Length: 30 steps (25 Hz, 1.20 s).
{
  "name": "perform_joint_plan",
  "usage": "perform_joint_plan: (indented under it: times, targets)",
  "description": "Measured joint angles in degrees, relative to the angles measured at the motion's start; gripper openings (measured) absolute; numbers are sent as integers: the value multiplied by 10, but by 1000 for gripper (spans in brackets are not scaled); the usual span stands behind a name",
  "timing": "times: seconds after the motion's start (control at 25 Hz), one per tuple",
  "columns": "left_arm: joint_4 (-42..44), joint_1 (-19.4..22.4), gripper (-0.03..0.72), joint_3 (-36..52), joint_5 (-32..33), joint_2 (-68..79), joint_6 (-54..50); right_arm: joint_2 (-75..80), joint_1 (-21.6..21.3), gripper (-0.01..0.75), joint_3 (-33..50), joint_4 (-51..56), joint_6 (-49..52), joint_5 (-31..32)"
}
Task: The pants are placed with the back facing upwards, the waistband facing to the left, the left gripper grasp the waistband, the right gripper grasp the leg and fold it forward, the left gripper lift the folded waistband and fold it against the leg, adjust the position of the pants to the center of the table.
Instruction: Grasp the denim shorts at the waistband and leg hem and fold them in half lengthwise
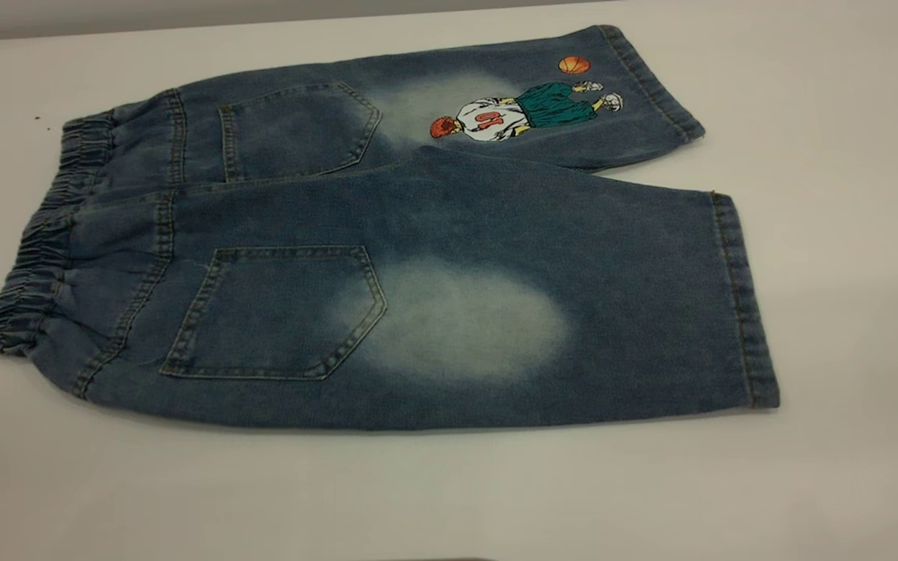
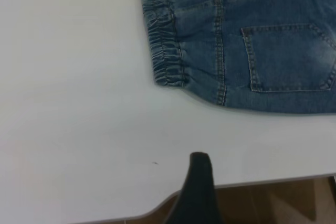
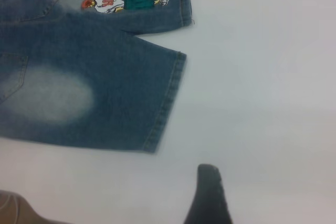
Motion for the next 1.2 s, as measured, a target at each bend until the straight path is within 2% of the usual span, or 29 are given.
perform_joint_plan:
  times: [0.76,1.0,1.2]
  targets:
    - [0,0,590,-1,-1,1,-3,15,0,468,-10,5,7,-4]
    - [1,0,587,-28,-27,115,-49,172,0,468,-40,22,-7,-54]
    - [6,0,587,-33,-94,251,-108,365,0,468,-46,89,-48,-118]
